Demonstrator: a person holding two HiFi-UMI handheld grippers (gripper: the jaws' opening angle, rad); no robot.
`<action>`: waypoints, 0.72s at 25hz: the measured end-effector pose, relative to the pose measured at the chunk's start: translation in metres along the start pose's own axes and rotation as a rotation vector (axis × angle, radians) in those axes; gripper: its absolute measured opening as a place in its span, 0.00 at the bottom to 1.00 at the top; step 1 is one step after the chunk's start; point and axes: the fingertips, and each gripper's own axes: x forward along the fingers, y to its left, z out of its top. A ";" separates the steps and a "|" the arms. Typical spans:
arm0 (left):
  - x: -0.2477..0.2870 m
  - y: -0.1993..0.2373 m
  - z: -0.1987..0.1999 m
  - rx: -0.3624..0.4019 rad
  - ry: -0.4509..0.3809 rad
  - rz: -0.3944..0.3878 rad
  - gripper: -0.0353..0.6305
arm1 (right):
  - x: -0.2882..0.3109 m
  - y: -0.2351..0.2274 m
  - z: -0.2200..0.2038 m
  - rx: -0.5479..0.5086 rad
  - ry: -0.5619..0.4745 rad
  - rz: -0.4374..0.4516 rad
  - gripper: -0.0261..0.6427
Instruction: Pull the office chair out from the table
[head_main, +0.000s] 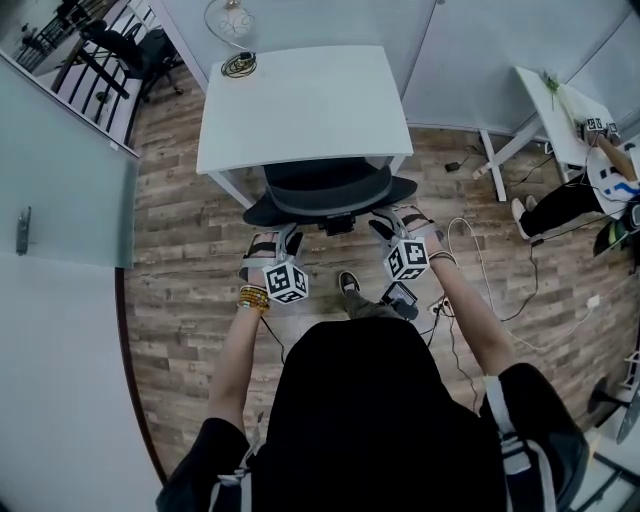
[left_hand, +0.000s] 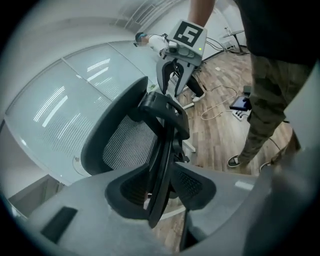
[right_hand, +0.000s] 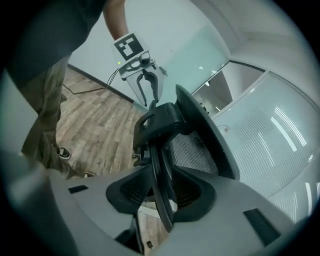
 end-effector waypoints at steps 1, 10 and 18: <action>0.005 0.000 -0.003 0.009 0.009 -0.008 0.27 | 0.005 0.002 -0.005 -0.013 0.006 0.016 0.21; 0.039 -0.009 -0.012 0.001 0.066 -0.097 0.29 | 0.034 0.005 -0.037 -0.051 0.069 0.095 0.23; 0.052 -0.010 -0.015 -0.004 0.076 -0.129 0.24 | 0.046 0.006 -0.041 -0.013 0.076 0.122 0.17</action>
